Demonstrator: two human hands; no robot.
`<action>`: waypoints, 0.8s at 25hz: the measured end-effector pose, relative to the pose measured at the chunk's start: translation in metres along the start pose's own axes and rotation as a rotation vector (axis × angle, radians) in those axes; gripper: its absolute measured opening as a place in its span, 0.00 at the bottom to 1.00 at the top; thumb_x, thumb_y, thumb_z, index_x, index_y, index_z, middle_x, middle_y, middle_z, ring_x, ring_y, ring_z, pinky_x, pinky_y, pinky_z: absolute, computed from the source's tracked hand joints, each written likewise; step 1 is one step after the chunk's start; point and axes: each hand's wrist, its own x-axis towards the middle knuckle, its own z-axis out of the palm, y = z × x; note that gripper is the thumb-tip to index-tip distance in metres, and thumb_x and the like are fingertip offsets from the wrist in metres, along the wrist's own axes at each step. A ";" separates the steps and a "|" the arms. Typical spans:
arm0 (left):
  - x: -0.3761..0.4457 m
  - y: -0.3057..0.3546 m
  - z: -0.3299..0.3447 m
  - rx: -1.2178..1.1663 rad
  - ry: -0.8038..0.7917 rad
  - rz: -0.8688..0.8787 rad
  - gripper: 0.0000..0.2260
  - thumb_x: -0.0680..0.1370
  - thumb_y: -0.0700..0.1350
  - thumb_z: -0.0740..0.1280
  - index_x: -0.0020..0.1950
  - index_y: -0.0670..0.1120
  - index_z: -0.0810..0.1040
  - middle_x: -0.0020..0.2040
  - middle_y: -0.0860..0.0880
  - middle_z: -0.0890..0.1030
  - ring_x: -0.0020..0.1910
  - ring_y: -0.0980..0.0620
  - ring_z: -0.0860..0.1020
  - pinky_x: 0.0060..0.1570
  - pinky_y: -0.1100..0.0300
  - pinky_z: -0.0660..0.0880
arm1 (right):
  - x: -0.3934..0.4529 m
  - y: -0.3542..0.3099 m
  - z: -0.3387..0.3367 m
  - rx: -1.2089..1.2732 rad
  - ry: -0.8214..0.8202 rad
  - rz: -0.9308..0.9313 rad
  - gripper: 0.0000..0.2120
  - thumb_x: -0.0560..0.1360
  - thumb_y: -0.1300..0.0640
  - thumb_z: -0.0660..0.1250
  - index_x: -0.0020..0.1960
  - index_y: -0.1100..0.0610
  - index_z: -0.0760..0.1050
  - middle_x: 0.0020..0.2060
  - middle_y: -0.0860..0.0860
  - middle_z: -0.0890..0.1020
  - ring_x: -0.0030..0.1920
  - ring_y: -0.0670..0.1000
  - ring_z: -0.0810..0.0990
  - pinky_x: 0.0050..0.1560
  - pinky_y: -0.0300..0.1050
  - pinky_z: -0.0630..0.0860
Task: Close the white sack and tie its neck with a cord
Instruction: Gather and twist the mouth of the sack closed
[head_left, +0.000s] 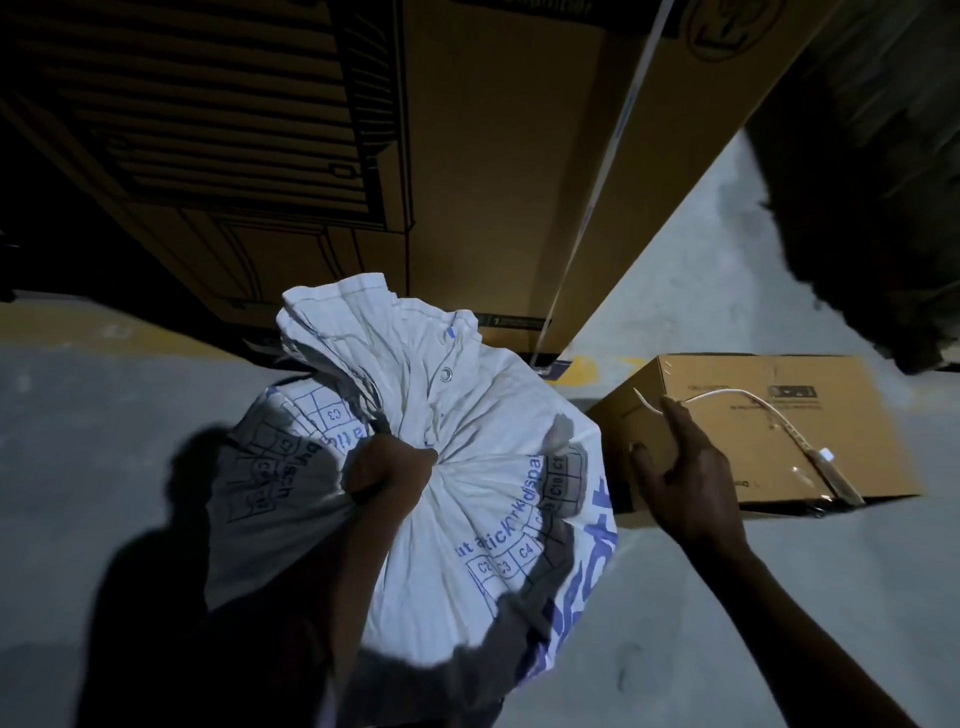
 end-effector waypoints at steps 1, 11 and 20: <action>0.002 -0.002 0.002 0.036 0.003 0.017 0.26 0.63 0.60 0.72 0.54 0.43 0.81 0.52 0.44 0.84 0.54 0.42 0.82 0.53 0.53 0.79 | 0.004 0.009 0.004 -0.063 -0.030 -0.013 0.34 0.77 0.54 0.74 0.78 0.58 0.66 0.74 0.59 0.75 0.65 0.66 0.80 0.61 0.60 0.80; 0.028 -0.016 0.008 0.213 -0.092 0.110 0.26 0.60 0.59 0.71 0.54 0.48 0.83 0.53 0.46 0.84 0.55 0.42 0.81 0.55 0.50 0.78 | 0.034 0.046 0.035 -0.411 -0.139 0.002 0.41 0.77 0.57 0.74 0.82 0.63 0.55 0.81 0.62 0.61 0.79 0.65 0.64 0.69 0.62 0.75; 0.042 -0.025 0.011 0.299 -0.100 0.230 0.30 0.67 0.60 0.72 0.63 0.44 0.78 0.61 0.41 0.81 0.62 0.38 0.78 0.60 0.45 0.74 | 0.041 0.051 0.046 -0.515 -0.070 -0.034 0.36 0.80 0.62 0.69 0.83 0.62 0.55 0.82 0.61 0.61 0.82 0.61 0.59 0.76 0.56 0.69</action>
